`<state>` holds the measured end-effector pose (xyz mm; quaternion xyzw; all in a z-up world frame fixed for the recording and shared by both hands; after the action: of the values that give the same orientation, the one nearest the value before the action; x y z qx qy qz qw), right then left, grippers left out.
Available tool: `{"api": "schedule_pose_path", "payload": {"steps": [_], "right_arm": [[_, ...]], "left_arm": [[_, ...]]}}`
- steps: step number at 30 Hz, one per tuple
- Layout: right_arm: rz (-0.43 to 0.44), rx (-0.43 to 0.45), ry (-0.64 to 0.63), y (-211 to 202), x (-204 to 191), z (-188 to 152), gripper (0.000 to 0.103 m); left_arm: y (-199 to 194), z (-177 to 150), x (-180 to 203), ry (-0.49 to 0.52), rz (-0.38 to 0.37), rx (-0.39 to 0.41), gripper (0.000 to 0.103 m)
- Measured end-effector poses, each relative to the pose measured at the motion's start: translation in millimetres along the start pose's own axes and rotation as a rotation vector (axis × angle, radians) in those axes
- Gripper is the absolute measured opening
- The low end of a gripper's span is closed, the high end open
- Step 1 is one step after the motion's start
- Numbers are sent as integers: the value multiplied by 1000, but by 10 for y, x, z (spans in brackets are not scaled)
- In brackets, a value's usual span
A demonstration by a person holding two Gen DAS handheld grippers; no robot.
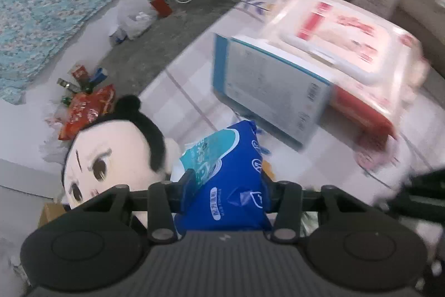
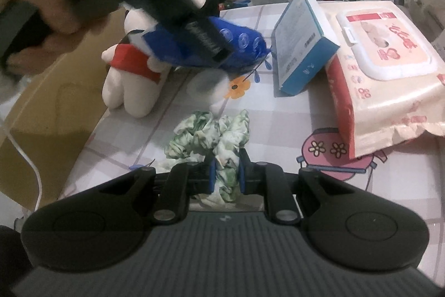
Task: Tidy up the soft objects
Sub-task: 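Lift the blue wet-wipes pack with the left tool while the right tool lifts the scrunchie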
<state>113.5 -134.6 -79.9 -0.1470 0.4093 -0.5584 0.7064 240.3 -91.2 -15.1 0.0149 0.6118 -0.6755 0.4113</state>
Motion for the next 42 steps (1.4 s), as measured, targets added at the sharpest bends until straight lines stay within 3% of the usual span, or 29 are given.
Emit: {"api": "schedule_pose_path", "payload": {"steps": [4,7,16,20,23,24,28,31,34,36,38,42], "right_arm": [[4,14,16,-137,60,-153,14],[-14,35,8,-311,112,-330,14],[-10,100,94,-669,376,-629,14],[-8,111,102,-698,404,-672,15],[-9,116,100,-699,398,-687,15],[-8,117,99,-703,396,-695,15],[-3,120,104,-706,398,-697,15],[9,122,118,-698,418,-685,15],[18,124,125,-677,427,-663,16],[20,124,119,-653,414,-640,16],[15,132,122,-633,403,-630,16],[-33,188,160,-647,398,-662,14]], "left_arm": [[-132,-250,215,-3,-65,19,46],[-211,-431,339,5,-45,40,46],[-332,-1012,358,-187,-120,75,46],[-445,-1240,456,-205,-129,87,49],[-497,-1351,476,-244,-176,103,59],[-510,-1371,468,-259,-188,111,67],[-517,-1349,393,-286,-171,138,85],[-397,-1302,321,-315,-191,113,92],[-222,-1284,306,-351,-264,88,94],[-127,-1288,327,-369,-270,90,93],[-90,-1303,351,-389,-254,100,82],[-159,-1336,385,-355,-229,129,76]]}}
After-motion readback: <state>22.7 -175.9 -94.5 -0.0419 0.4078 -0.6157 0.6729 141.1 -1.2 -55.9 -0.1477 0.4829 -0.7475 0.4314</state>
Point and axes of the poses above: each gripper's, at about its wrist camera, not at the fingertips, and y roughly the way its jaws point, x to its right, z to its top, the point moved 3 cm from there along y, roughly the way its jaws point, and after that the axes turned 13 degrees about y, right-handed, at the moved point
